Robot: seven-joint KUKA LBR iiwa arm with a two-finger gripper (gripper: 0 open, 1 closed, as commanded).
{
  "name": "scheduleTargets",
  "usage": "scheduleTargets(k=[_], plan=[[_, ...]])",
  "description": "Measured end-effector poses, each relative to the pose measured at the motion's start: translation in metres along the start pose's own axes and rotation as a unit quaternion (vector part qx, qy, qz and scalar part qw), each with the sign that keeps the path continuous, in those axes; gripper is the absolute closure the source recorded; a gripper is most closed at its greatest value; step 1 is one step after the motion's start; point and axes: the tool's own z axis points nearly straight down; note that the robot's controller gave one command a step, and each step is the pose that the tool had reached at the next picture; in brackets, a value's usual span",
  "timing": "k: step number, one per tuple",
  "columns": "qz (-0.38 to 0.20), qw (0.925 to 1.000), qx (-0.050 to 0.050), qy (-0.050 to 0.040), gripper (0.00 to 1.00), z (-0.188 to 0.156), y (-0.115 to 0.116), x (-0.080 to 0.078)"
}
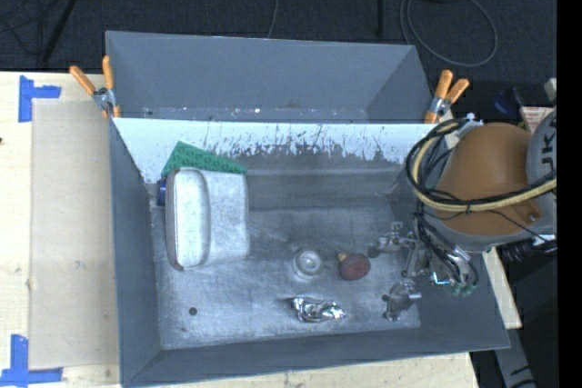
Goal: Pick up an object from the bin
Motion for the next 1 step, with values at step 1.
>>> scheduleTargets(k=[1], plan=[[-0.084,0.9964,0.001,-0.0059,0.00,0.0659,0.0339,-0.0368]])
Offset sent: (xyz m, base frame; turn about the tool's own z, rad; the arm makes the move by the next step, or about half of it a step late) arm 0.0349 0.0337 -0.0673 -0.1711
